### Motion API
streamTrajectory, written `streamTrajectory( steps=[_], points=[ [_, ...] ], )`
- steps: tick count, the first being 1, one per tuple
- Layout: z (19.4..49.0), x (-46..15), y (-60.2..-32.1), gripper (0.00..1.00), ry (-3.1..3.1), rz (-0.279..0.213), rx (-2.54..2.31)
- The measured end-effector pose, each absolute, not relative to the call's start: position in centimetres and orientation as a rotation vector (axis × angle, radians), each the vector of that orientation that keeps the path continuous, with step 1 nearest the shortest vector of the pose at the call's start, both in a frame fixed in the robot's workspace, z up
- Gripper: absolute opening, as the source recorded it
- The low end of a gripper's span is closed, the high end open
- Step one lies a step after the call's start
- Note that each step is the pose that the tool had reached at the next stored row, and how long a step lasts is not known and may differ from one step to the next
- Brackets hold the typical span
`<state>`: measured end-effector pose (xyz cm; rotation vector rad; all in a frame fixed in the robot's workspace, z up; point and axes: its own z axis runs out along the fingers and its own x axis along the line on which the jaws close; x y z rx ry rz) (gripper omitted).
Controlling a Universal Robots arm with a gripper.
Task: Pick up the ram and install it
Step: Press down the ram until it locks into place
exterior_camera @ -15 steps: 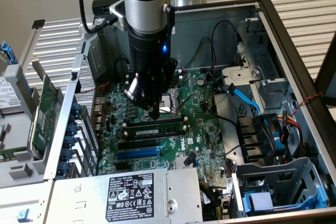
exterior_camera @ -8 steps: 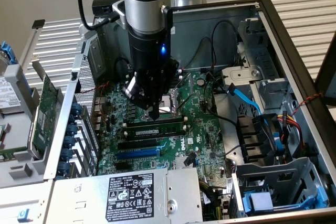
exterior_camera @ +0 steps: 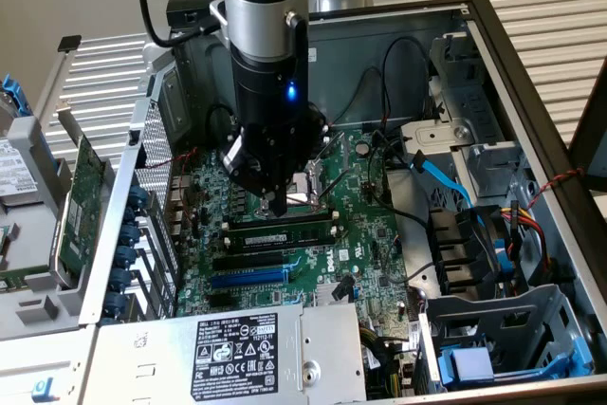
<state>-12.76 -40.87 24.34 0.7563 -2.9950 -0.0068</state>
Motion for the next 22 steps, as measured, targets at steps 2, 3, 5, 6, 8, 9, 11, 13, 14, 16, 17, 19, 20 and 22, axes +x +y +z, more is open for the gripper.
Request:
streamTrajectory(
  steps=[2, 3, 5, 6, 8, 9, 11, 13, 14, 16, 17, 19, 20, 22],
  points=[
    [24.34, -12.76, -40.87, 0.11, -3.005, -0.007, 0.718],
    [24.33, -12.76, -40.87, 0.11, -3.009, -0.007, 0.701],
    [24.33, -12.75, -40.87, 0.11, -3.017, -0.005, 0.670],
    [24.33, -12.76, -40.87, 0.11, -3.020, -0.002, 0.657],
    [24.34, -12.76, -40.87, 0.11, -3.026, 0.011, 0.634],
    [24.34, -12.76, -40.87, 0.11, -3.029, 0.018, 0.621],
    [24.34, -12.76, -40.87, 0.11, -3.033, 0.032, 0.596],
    [24.34, -12.76, -40.87, 0.11, -3.036, 0.048, 0.572],
    [24.34, -12.76, -40.87, 0.11, -3.039, 0.055, 0.561],
    [24.34, -12.76, -40.87, 0.11, -3.045, 0.067, 0.538],
    [24.34, -12.76, -40.87, 0.11, -3.048, 0.072, 0.526],
    [24.34, -12.76, -40.87, 0.11, -3.056, 0.080, 0.502],
    [24.34, -12.76, -40.87, 0.11, -3.060, 0.083, 0.490],
    [24.33, -12.76, -40.87, 0.11, -3.071, 0.087, 0.465]
  ],
)
